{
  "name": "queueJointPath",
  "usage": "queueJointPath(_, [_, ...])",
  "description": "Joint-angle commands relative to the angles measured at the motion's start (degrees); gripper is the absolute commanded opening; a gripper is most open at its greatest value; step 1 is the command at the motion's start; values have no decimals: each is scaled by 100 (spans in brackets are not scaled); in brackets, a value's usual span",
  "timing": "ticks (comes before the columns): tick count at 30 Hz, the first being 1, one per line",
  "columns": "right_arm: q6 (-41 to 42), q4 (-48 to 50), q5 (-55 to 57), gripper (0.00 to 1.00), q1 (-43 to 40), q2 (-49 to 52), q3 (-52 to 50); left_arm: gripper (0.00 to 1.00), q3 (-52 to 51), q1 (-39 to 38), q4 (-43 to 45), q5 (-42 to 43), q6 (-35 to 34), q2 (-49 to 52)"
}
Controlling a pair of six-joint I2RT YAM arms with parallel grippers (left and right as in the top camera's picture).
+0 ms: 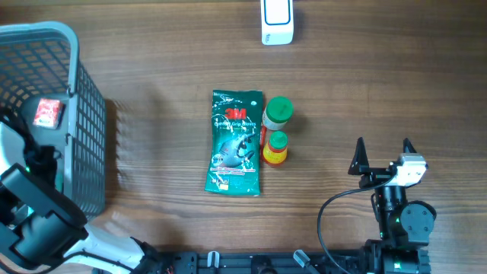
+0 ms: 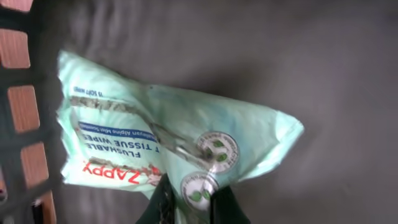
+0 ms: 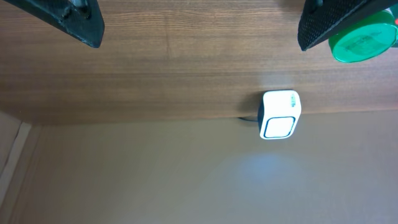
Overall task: Scan the item barcode
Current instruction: 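Grasp the mint-green Zappy tissue wipes pack with the left gripper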
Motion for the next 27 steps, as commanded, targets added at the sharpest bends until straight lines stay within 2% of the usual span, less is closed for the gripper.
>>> queueJointPath(1, [-52,11,57,100,33,-28,-7,4,1193,26,-431,695,-28,-566])
queueJointPath(6, [-50,11,57,100,33,-28,-7,4,2162,26,-828,1213,-26,-1117])
queueJointPath(16, [-48,11,57,100,33,-28,-7,4,2245,9,-920,1655,-28,-2315])
queueJointPath(23, [-48,11,57,100,33,-28,-7,4,2245,-31,-610,2699,-24,-3357])
queueJointPath(27, [-52,11,57,100,33,-28,-7,4,2243,-356,-483,3582,-24,-4057])
